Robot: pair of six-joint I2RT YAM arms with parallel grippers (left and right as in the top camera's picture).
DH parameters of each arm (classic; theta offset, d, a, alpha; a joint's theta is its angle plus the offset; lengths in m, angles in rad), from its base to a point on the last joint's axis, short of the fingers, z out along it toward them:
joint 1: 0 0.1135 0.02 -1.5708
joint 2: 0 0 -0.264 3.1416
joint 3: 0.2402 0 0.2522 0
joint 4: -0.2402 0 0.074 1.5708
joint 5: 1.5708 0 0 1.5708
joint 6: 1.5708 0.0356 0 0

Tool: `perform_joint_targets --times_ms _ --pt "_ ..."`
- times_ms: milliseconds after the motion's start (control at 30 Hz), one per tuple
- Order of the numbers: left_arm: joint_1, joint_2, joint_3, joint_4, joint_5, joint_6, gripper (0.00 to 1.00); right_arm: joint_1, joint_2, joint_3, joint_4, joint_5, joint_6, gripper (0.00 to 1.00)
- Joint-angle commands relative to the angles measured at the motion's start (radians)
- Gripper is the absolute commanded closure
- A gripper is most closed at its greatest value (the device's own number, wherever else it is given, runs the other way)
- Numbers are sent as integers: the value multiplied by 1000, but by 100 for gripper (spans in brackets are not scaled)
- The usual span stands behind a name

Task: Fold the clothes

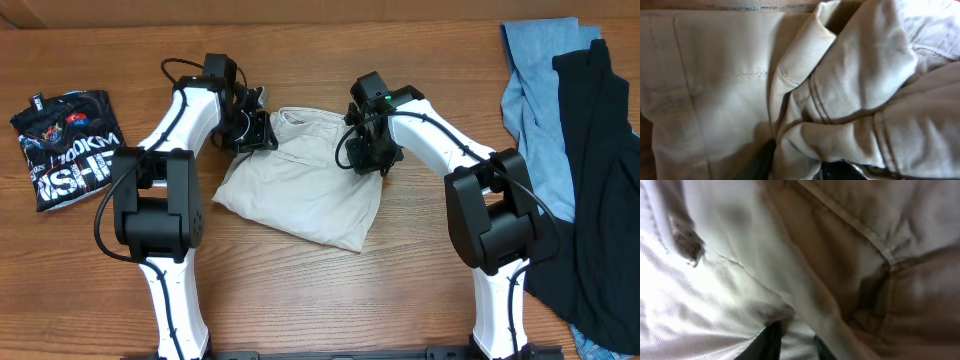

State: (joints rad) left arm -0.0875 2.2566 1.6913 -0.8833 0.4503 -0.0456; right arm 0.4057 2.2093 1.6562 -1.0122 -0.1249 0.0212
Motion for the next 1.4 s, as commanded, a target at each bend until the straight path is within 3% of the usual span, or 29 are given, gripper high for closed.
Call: perform_joint_targets --times_ms 0,167,300,400,633,800,867,1367 --pt "3 33 10 -37 -77 -3 56 -37 22 -19 -17 105 -3 73" --pt "27 -13 114 -111 -159 -22 46 -37 22 -19 -17 105 -3 73" --pt "31 -60 171 -135 -256 -72 29 -37 22 -19 -18 105 -3 73" --pt "30 -72 177 -150 -312 -97 25 -37 22 -19 -18 105 -3 73" --pt "29 -45 125 -150 -342 -135 20 -37 22 -19 -18 105 -3 73" --pt "26 -24 112 -135 -91 -1 20 -37 22 -19 -18 105 -3 73" --pt "29 -23 112 -117 -52 9 19 -37 22 -19 -19 105 -3 73" --pt "42 24 110 -130 -90 5 16 -37 22 -19 -28 105 -3 73"
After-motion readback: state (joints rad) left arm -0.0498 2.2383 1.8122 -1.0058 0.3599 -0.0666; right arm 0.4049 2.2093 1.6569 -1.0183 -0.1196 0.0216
